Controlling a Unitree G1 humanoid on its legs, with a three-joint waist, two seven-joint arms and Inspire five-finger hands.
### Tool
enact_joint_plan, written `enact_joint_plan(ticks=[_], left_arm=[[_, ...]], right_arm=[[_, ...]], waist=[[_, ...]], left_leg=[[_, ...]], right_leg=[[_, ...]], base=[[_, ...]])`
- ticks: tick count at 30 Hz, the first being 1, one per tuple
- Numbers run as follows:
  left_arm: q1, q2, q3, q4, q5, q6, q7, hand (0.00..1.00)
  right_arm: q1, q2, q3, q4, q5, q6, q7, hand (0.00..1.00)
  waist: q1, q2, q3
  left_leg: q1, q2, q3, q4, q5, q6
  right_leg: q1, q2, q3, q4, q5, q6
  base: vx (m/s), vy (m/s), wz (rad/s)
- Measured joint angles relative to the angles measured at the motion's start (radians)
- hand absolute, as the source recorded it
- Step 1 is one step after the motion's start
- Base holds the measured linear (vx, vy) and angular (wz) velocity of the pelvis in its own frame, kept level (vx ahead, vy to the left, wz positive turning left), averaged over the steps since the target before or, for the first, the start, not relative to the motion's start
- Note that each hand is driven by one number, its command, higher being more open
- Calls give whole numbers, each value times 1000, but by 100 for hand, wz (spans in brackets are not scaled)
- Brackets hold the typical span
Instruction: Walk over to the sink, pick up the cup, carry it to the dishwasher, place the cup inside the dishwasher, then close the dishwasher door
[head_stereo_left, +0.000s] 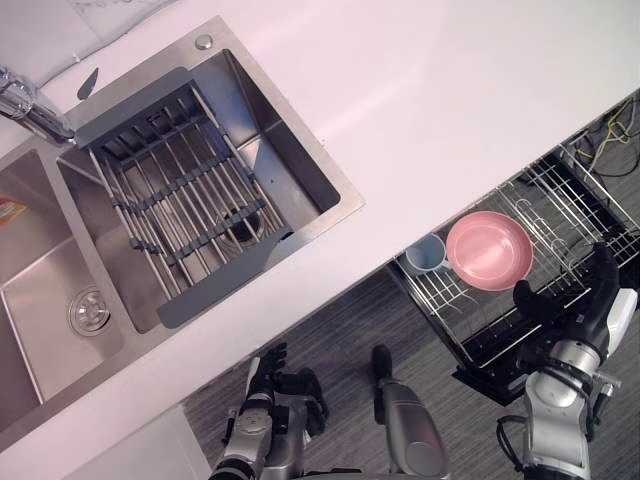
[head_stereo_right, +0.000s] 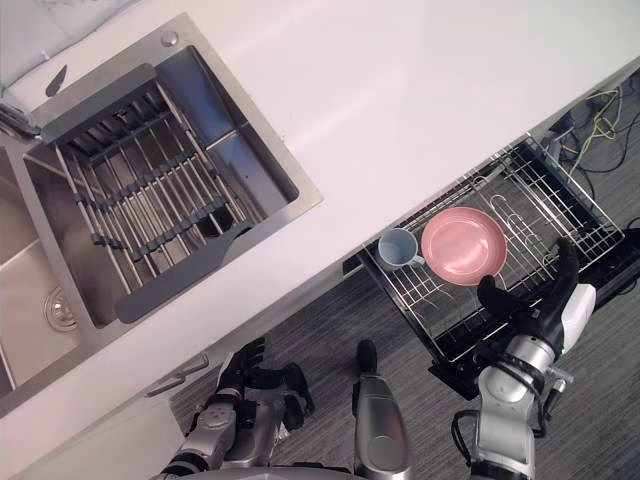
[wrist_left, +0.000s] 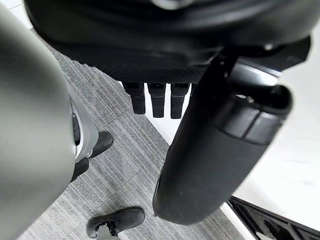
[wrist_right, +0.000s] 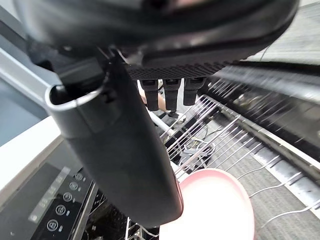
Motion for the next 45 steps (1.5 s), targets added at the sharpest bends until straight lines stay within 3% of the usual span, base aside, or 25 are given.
enact_joint_plan(ticks=[6, 12, 16, 22, 27, 36, 41, 45], left_arm=[[23, -3, 25, 4, 20, 14, -2, 90], [54, -18, 42, 5, 21, 28, -9, 90], [85, -18, 82, 5, 21, 36, -21, 90], [96, -20, 111, 7, 22, 46, -30, 90], [122, -15, 123, 8, 22, 46, -41, 90], [129, 0, 117, 20, 21, 44, -72, 90], [125, 19, 77, 37, 21, 41, -89, 90], [124, 37, 48, 48, 21, 30, -108, 90]], right_arm=[[91, 75, -14, -57, 59, -28, 9, 90], [189, 128, -91, -63, 188, -62, 45, 90], [213, 138, -128, 19, 339, -84, 84, 90], [205, 135, -184, 217, 509, -85, 136, 90], [127, 72, -237, 423, 701, -85, 197, 90], [9, -28, -270, 563, 869, -85, 282, 90], [-24, -87, -137, 558, 942, -85, 350, 90], [-24, -115, -51, 552, 974, -102, 372, 90]], waist=[[-15, -34, -50], [-19, -41, -106], [-39, -51, -151], [-39, -49, -178], [-39, -25, -219], [-34, 4, -224], [-22, 32, -208], [-18, 37, -200]], left_leg=[[37, 13, 22, 0, -11, -6], [88, 20, 29, 0, -28, -12], [119, 24, 45, -1, -35, -15], [148, 27, 61, -7, -41, -19], [164, 28, 96, -10, -42, -22], [162, 22, 96, -36, -28, -20], [151, 19, 89, -50, -15, -24], [144, 8, 47, -82, 12, -28]], right_leg=[[37, 15, 19, -23, 2, 0], [94, 23, 26, -49, 1, 0], [118, 31, 39, -57, 1, 0], [131, 37, 56, -58, 2, 0], [129, 46, 87, -60, 12, 0], [127, 46, 88, -84, 34, -4], [115, 46, 82, -81, 36, -5], [117, 38, 52, -89, 37, -7]], base=[[25, -2, -13], [17, 12, -5], [-2, 7, -12], [-34, 0, -10], [-17, 4, -20], [-22, -5, -1], [6, -3, 1], [20, -23, 22]])
